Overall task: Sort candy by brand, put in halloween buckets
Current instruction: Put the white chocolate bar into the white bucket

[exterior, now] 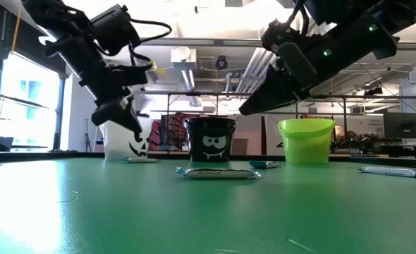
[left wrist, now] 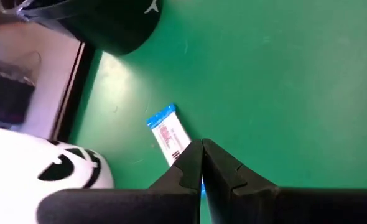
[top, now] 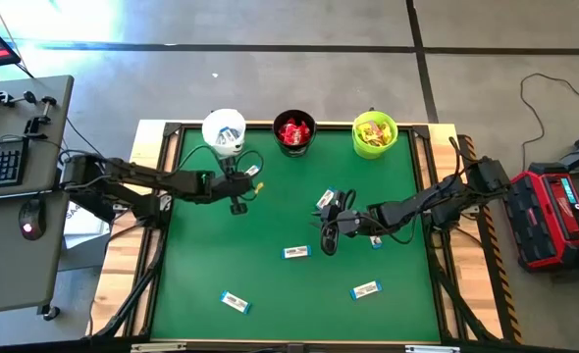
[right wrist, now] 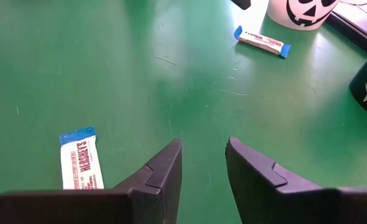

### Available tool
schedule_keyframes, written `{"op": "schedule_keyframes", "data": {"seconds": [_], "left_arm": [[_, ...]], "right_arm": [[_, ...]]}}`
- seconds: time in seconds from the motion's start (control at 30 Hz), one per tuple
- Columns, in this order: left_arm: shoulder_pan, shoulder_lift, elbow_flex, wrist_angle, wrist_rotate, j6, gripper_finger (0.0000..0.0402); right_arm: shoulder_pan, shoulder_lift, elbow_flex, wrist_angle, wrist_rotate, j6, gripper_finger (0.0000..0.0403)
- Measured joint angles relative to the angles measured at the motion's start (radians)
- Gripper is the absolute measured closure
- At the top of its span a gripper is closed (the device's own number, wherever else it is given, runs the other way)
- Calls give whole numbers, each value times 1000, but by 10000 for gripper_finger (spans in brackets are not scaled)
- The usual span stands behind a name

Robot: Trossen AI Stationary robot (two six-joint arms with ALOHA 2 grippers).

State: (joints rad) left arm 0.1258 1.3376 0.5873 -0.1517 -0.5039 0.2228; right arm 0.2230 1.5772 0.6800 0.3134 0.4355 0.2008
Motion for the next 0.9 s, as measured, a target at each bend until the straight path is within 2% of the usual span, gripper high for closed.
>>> {"op": "schedule_keyframes", "data": {"seconds": [0.17, 0.4, 0.63, 0.73, 0.9], "left_arm": [[13, 1, 0, -4, -15, 126, 392], [9, 4, 0, -19, -56, 245, 334], [12, 74, 0, -47, 16, 380, 284], [12, 140, 0, -43, -24, 437, 278], [12, 238, 0, -28, -146, 485, 277]], "right_arm": [[0, 0, 0, 0, 0, 0, 288], [0, 0, 0, 0, 0, 0, 288], [0, 0, 0, -1, 0, 0, 288], [0, 0, -2, -2, 0, 0, 288], [0, 0, -2, -2, 0, 0, 288]]}}
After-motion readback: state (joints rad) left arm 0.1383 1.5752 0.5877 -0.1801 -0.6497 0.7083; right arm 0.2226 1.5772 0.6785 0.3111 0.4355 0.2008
